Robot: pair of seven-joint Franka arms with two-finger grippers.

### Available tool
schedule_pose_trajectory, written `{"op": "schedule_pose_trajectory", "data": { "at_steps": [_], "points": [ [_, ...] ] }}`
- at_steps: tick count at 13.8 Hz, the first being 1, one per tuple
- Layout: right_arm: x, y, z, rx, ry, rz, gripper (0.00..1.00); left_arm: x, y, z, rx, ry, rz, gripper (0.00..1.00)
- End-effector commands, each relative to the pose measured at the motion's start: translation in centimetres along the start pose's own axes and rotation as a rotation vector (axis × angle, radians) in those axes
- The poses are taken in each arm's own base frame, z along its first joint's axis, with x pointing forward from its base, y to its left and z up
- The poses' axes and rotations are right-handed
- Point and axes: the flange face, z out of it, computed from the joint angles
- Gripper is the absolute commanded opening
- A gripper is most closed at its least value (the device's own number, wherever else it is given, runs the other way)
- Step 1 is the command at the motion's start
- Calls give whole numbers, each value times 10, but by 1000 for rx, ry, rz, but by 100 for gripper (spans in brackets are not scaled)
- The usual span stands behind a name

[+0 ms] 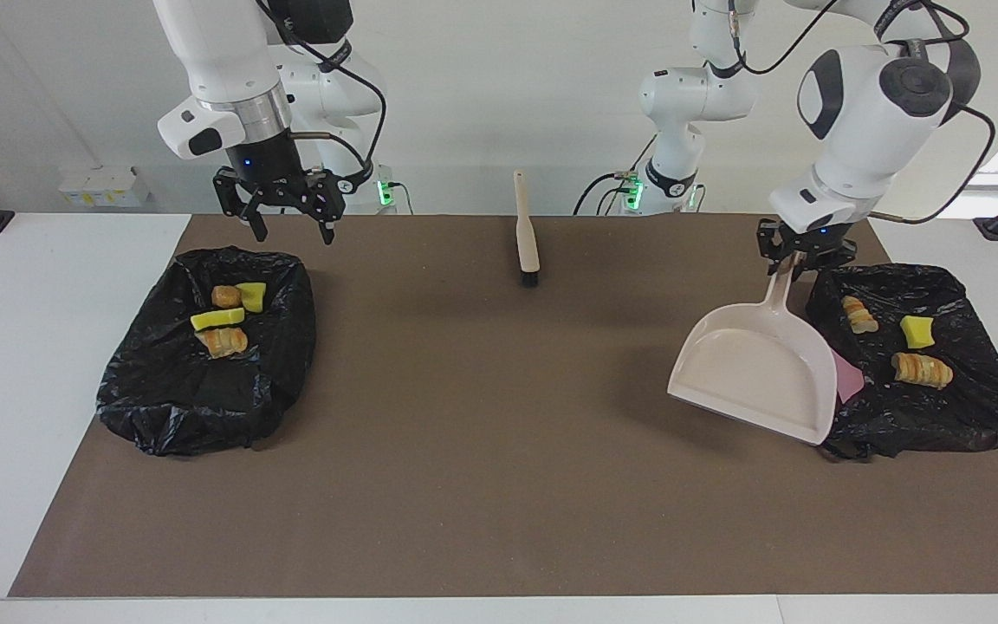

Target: Sweep and dump trash in bin

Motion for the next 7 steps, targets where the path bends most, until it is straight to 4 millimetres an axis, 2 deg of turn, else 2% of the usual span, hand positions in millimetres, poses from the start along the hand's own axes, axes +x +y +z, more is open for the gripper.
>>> {"op": "schedule_pose_trajectory", "data": {
  "at_steps": [1,3,5,7],
  "points": [
    [7,9,-8,-21,5,-23,100,18,58,16,-27,38,-93,0],
    [12,8,-13,-17,18,-25,100,38,103,30,-54,60,-158,0],
    [15,15,-11,-13,14,-14,100,61,151,58,-68,78,-229,0],
    [12,22,-19,-13,23,-43,100,80,192,89,-74,104,-268,0]
  ]
}}
